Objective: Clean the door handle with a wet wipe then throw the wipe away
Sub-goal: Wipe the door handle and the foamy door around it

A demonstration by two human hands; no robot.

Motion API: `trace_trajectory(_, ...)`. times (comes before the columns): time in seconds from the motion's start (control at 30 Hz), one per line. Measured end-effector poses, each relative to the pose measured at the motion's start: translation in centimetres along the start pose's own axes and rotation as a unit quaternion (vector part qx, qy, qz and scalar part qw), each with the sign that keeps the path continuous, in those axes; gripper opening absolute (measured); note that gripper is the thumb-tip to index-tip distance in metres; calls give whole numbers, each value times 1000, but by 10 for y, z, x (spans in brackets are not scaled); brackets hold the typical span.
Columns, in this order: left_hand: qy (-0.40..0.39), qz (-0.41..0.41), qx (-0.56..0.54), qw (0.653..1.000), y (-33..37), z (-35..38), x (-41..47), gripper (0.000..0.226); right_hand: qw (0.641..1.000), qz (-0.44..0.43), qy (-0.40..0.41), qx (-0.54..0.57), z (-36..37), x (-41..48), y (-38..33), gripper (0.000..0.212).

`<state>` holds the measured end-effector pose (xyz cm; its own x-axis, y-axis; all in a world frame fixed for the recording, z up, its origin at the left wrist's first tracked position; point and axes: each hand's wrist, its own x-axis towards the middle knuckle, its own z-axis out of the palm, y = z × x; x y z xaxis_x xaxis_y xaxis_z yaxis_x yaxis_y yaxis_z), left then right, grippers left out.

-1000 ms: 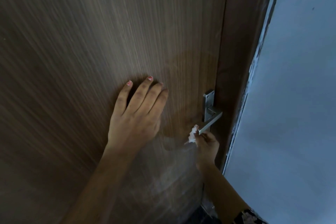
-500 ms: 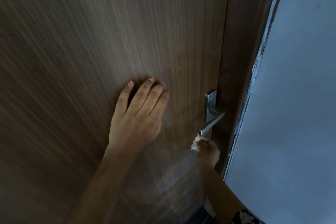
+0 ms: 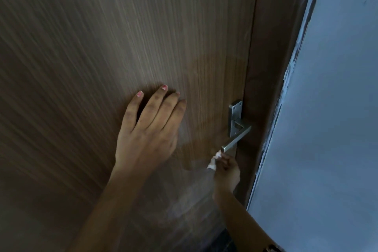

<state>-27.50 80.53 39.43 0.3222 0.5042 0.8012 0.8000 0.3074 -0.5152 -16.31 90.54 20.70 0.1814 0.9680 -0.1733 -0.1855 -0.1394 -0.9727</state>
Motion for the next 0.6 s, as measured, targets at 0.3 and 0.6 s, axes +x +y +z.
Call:
trace_trajectory(0.3, -2, -9, -18, 1000, 0, 1, 1, 33, 999, 3, 54, 5, -3, 30, -33, 20)
trace_trajectory(0.6, -2, -9, -24, 1000, -1, 3, 1, 32, 997, 23, 77, 11, -2, 46, -19, 30)
